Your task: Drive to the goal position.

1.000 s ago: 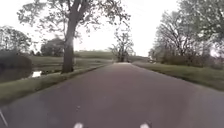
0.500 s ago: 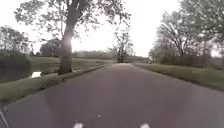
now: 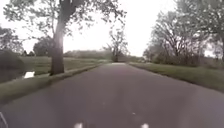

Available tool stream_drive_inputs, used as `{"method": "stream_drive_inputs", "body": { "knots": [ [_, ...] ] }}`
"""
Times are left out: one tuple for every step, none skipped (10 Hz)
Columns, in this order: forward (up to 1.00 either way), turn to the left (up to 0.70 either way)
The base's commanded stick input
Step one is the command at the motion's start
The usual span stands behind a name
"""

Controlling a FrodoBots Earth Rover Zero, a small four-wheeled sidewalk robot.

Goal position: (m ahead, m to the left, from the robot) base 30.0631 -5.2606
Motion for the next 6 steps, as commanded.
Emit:
{"method": "stream_drive_inputs", "body": {
  "knots": [
    [1.00, 0.00],
    [1.00, 0.00],
    [1.00, 0.00],
    [1.00, 0.00],
    [1.00, 0.00],
    [1.00, 0.00]
  ]
}}
